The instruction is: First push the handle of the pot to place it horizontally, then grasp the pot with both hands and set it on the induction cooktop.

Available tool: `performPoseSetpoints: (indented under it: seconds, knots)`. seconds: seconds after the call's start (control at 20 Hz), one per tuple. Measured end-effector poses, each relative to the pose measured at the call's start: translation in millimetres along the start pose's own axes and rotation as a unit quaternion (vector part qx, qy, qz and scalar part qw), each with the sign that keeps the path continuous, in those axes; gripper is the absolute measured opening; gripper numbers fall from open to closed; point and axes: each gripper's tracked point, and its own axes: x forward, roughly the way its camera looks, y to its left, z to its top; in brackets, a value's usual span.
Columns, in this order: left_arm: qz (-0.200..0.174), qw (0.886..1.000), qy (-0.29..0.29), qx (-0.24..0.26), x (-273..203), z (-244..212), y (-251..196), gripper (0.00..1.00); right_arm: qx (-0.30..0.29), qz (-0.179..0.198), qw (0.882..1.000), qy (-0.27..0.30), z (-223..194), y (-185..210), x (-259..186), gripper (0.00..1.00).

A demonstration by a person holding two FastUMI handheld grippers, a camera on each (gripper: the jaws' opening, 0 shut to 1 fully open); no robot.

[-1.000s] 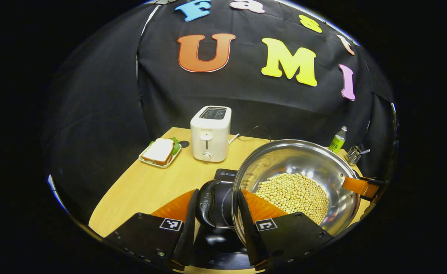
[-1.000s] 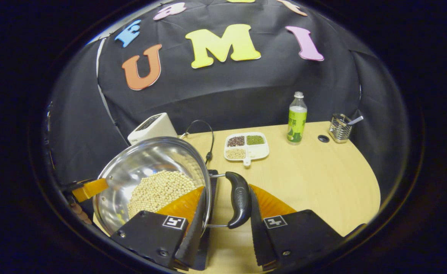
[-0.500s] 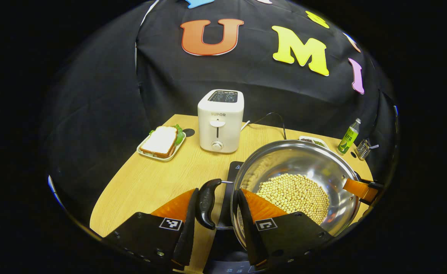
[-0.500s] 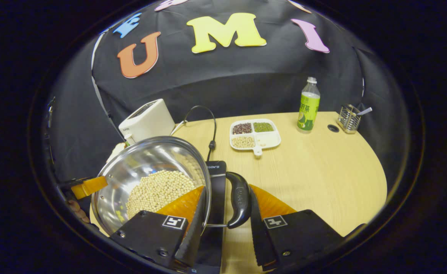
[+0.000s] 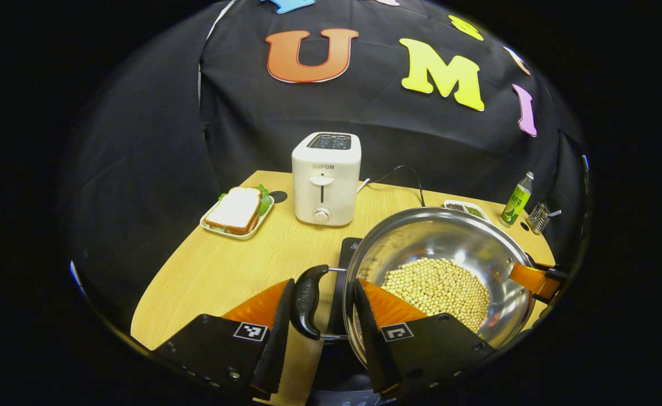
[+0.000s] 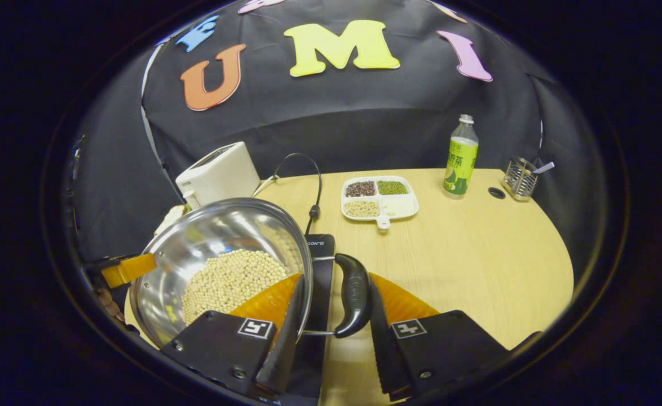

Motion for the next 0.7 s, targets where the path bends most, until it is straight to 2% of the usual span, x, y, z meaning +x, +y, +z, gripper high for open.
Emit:
performPoseSetpoints:
  seconds: [0.05,0.1,0.25,0.4,0.45,0.5,0.55,0.6,0.65,0.7]
  knots:
    - [-0.002,1.000,-0.001,0.001,1,0,0,0.48,0.001,0.000,1.000,-0.001,1,0,0,0.64]
    - [-0.004,1.000,-0.004,0.003,1,0,0,0.60,0.002,0.001,1.000,-0.003,1,0,0,0.63]
    - [0.001,1.000,0.001,-0.010,-2,0,0,0.63,0.015,0.017,1.000,-0.018,3,0,-3,0.64]
    - [0.012,0.999,-0.022,-0.025,0,8,2,0.64,0.038,0.041,0.998,-0.037,4,-5,-10,0.65]
    - [0.020,0.999,-0.023,-0.031,-2,8,5,0.58,0.043,0.045,0.997,-0.051,8,-8,-17,0.68]
    - [0.027,0.999,-0.027,-0.033,-4,8,7,0.73,0.039,0.051,0.995,-0.077,17,-11,-27,0.67]
    - [0.033,0.998,-0.036,-0.034,-10,12,9,0.69,0.031,0.047,0.993,-0.108,28,-15,-38,0.66]
    - [0.036,0.998,-0.044,-0.036,-16,14,10,0.82,0.021,0.040,0.990,-0.132,36,-22,-54,0.65]
    - [0.036,0.997,-0.055,-0.039,-22,17,10,0.89,0.011,0.035,0.988,-0.149,40,-27,-66,0.81]
    - [0.034,0.996,-0.069,-0.042,-33,22,9,0.92,0.005,0.034,0.987,-0.159,39,-29,-77,0.93]
